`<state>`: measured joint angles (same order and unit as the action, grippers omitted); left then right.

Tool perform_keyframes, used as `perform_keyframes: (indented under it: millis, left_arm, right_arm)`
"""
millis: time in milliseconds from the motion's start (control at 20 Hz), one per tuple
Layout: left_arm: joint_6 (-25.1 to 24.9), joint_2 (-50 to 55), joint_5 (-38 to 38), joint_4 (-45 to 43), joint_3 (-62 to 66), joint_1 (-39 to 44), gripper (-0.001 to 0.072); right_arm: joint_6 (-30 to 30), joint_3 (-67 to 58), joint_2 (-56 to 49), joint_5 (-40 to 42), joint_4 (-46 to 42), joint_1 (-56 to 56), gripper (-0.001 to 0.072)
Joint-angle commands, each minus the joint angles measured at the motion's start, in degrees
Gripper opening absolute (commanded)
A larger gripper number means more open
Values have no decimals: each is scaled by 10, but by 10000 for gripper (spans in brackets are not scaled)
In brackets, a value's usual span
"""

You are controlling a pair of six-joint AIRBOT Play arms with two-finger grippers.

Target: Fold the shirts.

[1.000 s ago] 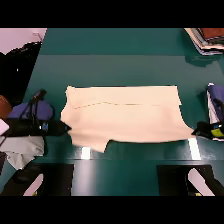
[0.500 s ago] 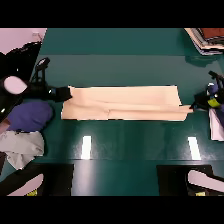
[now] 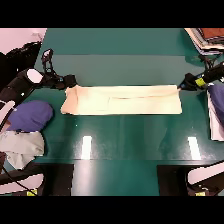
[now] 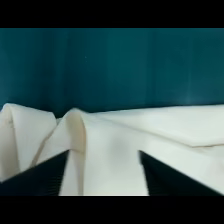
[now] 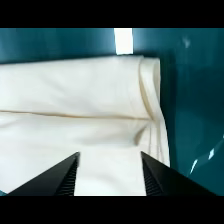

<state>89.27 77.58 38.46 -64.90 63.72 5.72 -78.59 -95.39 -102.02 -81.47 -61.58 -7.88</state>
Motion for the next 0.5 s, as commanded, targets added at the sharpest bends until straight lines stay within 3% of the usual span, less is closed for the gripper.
perform_keyframes:
  millis: [0, 250, 300, 350, 400, 450]
  left_arm:
    - [7, 7, 7, 2, 23, 1, 647]
    - [7, 7, 133, 2, 82, 1, 645]
    - [7, 7, 143, 2, 82, 1, 531]
    - [6, 7, 152, 2, 81, 1, 230]
    - [-1, 7, 151, 3, 81, 2, 22]
    - [-9, 7, 146, 8, 81, 3, 35]
  right_arm:
    - [0, -70, -43, -15, 35, -2, 490]
    - [57, -24, -22, -62, 35, -54, 488]
    - [57, -3, -23, -75, 35, -72, 488]
    - [57, 20, -23, -78, 36, -88, 488]
    - [57, 45, -23, -76, 36, -102, 489]
    - [60, 68, -23, -73, 37, -112, 488]
